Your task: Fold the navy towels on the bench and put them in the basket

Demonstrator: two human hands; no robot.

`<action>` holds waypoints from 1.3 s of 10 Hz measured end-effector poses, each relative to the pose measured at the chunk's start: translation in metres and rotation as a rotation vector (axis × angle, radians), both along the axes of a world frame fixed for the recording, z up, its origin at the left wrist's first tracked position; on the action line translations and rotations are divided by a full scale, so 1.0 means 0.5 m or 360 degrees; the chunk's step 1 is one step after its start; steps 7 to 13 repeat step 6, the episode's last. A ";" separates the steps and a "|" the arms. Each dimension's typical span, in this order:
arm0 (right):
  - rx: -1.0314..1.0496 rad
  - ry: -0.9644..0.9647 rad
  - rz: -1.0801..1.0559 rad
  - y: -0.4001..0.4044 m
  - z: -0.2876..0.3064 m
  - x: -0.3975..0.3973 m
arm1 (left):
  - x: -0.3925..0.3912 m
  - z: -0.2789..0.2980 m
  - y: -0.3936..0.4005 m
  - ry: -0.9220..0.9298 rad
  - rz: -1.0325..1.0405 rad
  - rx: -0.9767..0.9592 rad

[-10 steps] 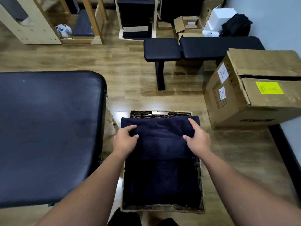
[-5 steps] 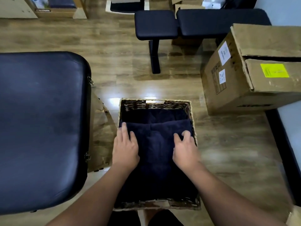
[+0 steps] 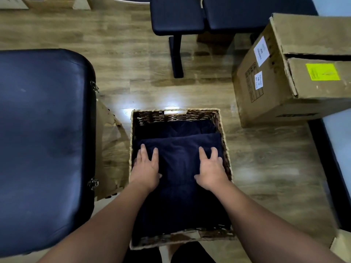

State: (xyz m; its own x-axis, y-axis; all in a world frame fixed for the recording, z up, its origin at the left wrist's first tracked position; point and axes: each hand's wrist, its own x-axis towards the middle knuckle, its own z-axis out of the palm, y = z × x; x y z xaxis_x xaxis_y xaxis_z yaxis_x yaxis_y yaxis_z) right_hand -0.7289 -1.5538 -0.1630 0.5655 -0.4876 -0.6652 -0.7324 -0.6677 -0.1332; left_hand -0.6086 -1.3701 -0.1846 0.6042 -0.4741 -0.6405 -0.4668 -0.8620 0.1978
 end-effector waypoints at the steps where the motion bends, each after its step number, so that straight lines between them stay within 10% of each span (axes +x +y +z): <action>1: 0.0088 -0.0012 0.0034 0.012 -0.005 -0.010 | -0.008 -0.005 0.006 -0.0012 -0.0020 0.0071; 13: 0.0428 -0.0231 -0.0080 0.007 0.138 -0.066 | -0.077 0.115 0.130 -0.0185 -0.0120 -0.0445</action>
